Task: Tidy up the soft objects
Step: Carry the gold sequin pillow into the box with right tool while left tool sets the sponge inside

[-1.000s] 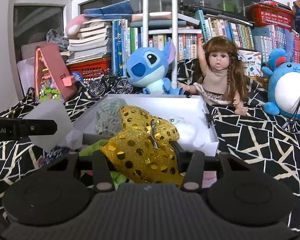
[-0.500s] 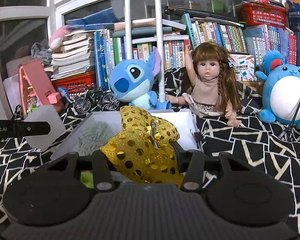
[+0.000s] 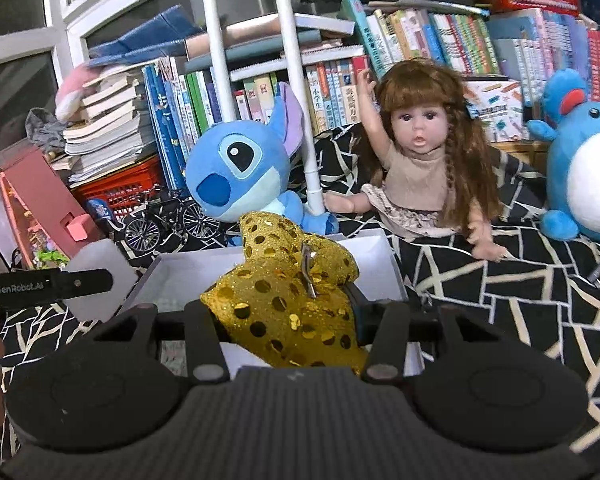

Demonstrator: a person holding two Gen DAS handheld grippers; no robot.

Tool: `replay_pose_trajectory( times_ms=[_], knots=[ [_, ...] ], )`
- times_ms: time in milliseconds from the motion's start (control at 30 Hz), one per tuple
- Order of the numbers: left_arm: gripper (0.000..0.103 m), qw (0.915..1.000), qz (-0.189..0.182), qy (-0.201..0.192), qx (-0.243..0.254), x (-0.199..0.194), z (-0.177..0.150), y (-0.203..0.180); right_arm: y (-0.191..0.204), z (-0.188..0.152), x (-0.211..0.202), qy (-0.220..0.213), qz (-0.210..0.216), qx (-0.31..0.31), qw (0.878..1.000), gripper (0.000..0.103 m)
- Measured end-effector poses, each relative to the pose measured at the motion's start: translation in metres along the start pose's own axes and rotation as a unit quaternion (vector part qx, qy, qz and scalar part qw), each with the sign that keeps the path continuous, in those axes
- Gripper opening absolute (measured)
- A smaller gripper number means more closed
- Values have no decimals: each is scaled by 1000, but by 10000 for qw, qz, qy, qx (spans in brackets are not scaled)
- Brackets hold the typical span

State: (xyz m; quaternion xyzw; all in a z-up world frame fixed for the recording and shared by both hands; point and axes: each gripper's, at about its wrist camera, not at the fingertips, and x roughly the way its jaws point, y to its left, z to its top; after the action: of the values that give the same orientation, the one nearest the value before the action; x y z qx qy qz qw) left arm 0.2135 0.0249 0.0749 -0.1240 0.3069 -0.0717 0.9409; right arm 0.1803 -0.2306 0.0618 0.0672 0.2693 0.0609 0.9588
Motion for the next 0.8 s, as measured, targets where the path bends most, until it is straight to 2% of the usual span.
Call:
replay_pose_trajectory(
  times_ms=[100,267,433,800],
  knots=[
    [51,9999,-43,138,-61,20,14,-5,3,12,22,142,-108,-87,9998,52],
    [51,9993,169,334,80,52,25,-19,4,17,60,537,-423,-107,9976,53],
    [51,9976,365,526,268,75,17,-26,2,10,83,777,-524,-62,9956,53],
    [51,9952,391,837,322,96,-3,-24,9,-4,104,955,-602,-274,9932,54]
  ],
)
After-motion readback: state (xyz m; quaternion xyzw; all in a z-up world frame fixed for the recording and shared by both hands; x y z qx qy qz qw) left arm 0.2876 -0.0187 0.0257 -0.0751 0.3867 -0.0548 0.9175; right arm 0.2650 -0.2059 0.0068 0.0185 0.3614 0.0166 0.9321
